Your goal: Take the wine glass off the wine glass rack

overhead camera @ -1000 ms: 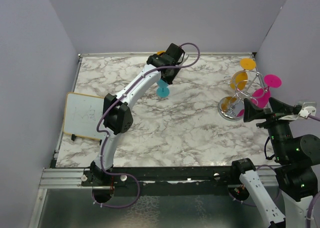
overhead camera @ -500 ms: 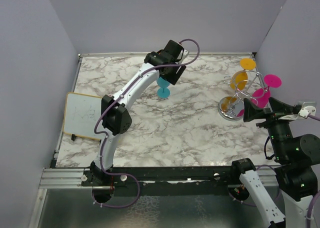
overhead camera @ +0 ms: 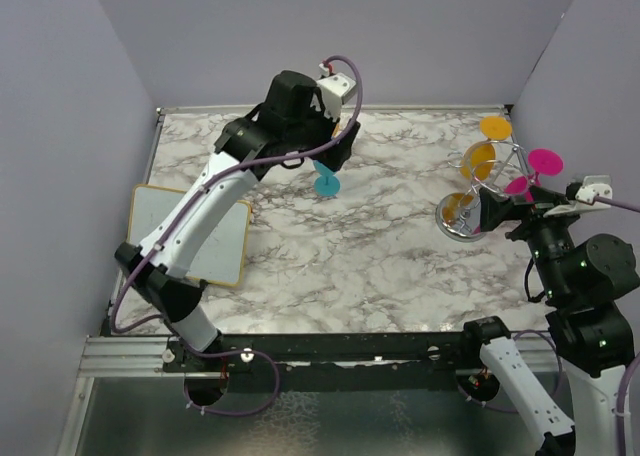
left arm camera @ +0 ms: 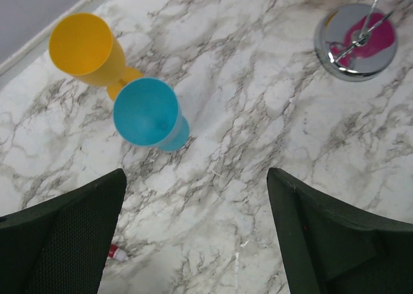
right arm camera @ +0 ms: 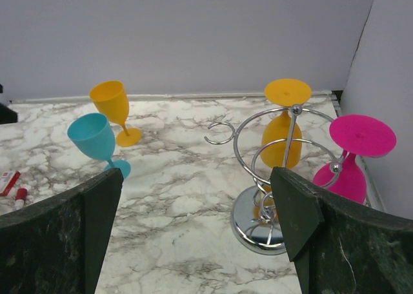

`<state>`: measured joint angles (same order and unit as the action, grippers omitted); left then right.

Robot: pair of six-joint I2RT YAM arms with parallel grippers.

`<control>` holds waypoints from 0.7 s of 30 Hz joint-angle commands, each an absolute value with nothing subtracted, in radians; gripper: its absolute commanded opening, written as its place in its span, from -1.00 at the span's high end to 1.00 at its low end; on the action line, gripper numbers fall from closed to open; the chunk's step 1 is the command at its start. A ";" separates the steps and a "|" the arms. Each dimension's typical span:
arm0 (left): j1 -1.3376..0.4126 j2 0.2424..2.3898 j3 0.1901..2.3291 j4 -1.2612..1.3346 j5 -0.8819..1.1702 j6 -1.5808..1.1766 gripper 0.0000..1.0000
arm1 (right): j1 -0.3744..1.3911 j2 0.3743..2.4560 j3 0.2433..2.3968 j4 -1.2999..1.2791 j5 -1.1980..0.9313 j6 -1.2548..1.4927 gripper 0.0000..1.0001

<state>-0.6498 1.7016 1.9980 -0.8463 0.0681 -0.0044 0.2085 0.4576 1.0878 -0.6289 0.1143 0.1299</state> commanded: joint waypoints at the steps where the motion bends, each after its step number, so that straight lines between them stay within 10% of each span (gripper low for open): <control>1: -0.654 1.519 1.757 -0.589 0.251 -0.013 -0.86 | 0.213 0.532 1.153 -0.659 0.180 0.074 -0.99; 9: -0.654 1.207 1.289 -0.200 0.273 -0.046 -0.99 | 0.213 0.768 1.294 -0.680 0.190 0.093 -1.00; 21: -0.727 1.144 1.199 -0.146 0.210 -0.041 -0.99 | 0.213 1.009 1.341 -0.735 0.364 0.180 -0.83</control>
<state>-0.7120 1.1782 1.2098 -0.2081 0.2348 -0.0380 0.2092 1.0180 1.3682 -0.7246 0.2573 0.1349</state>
